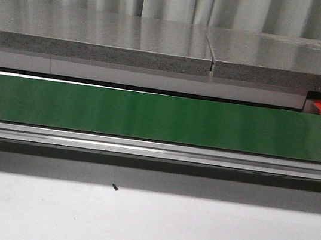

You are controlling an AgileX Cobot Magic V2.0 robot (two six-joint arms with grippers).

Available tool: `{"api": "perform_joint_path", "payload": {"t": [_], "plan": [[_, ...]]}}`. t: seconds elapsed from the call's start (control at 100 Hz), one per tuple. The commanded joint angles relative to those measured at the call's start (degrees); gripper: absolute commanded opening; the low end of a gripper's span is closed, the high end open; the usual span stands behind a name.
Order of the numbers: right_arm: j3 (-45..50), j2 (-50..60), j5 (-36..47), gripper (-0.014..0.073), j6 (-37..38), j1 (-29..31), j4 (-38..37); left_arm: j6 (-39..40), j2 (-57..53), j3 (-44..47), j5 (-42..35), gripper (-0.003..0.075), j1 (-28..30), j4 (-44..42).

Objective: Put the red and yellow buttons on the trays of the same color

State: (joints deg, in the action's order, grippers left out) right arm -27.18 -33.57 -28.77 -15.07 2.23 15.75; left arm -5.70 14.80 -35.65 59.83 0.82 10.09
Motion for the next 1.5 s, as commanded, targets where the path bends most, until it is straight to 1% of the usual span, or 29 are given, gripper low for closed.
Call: {"api": "perform_joint_path", "payload": {"t": [0.0,0.11,0.22,0.37,0.52,0.66,0.8,0.94,1.09,1.16,1.23,1.27,1.28,1.3,1.31,1.32,1.34,1.37,1.4,1.45,1.49], "plan": [[-1.12,1.55,3.24,-0.0092,-0.6,-0.12,1.07,1.86,2.12,-1.67,-3.8,-0.002,-0.44,0.39],[-1.12,1.83,3.24,-0.0092,-0.6,-0.12,1.07,4.1,4.74,-2.91,-5.13,-0.002,-0.44,-1.24],[-1.12,1.83,3.24,-0.0092,-0.6,-0.12,1.07,7.75,8.81,-5.42,-6.6,-0.002,-0.44,-6.08],[-1.12,1.83,3.24,-0.0092,-0.6,-0.12,1.07,8.35,16.28,-10.78,-6.75,-0.002,-0.44,-10.86],[-1.12,1.85,2.76,-0.0092,-0.6,-0.12,1.07,8.98,24.0,-16.07,-7.38,-0.002,-0.44,-11.1],[-1.12,1.85,2.7,-0.0092,-0.6,-0.12,1.07,10.65,30.26,-18.56,-10.2,-0.002,0.09,-10.09],[-1.12,1.85,2.7,-0.0092,-0.6,-0.12,1.07,10.61,35.98,-19.59,-11.48,-0.002,3.2,-9.06],[-1.12,1.85,2.45,-0.0092,-0.6,-0.12,1.07,10.22,42.38,-20.8,-11.61,-0.002,8.93,-5.8],[-1.12,1.85,2.45,-0.0092,-0.6,-0.12,1.07,4.77,49.65,-22.73,-11.51,-0.0013,15.87,1.62],[-1.12,1.85,2.45,-0.0092,-0.6,-0.12,1.07,3.0,52.91,-23.93,-11.25,0.004,18.89,4.63],[-1.12,1.85,2.45,-0.0092,-0.6,-0.12,1.07,2.65,56.12,-25.21,-10.59,0.0155,21.52,6.08],[-1.12,1.85,2.45,-0.0092,-0.6,-0.12,1.07,2.65,57.94,-26.17,-9.87,0.0248,22.71,6.08],[-1.12,1.85,2.45,-0.0092,-0.6,-0.12,1.07,2.65,58.25,-26.32,-9.73,0.0281,22.88,6.08],[-1.12,1.85,2.45,-0.0092,-0.6,-0.12,1.07,2.65,59.13,-26.9,-9.31,0.0316,23.4,5.98],[-1.12,1.85,2.45,-0.0092,-0.6,-0.12,1.07,2.65,59.42,-27.28,-9.16,0.035,23.56,5.97],[-1.12,1.85,2.45,-0.0092,-0.6,-0.12,1.07,2.57,59.99,-27.47,-8.9,0.0368,23.86,5.97],[-1.12,1.85,2.45,-0.0092,-0.6,-0.12,1.07,2.5,60.81,-28.32,-8.57,0.0436,24.32,5.91],[-1.12,1.85,2.45,-0.0092,-0.6,-0.12,1.07,2.09,61.86,-28.95,-8.27,0.0484,24.84,5.91],[-1.12,1.85,2.45,-0.0092,-0.6,-0.12,1.07,2.1,62.86,-29.8,-8.22,0.0552,25.27,5.56],[-1.12,1.85,2.45,-0.0092,-0.6,-0.12,1.07,2.1,64.51,-31.67,-8.17,0.0609,25.94,4.84],[-1.12,1.85,2.39,-0.0092,-0.6,-0.12,1.07,2.24,65.86,-32.9,-8.07,0.0623,26.31,4.07]]}}
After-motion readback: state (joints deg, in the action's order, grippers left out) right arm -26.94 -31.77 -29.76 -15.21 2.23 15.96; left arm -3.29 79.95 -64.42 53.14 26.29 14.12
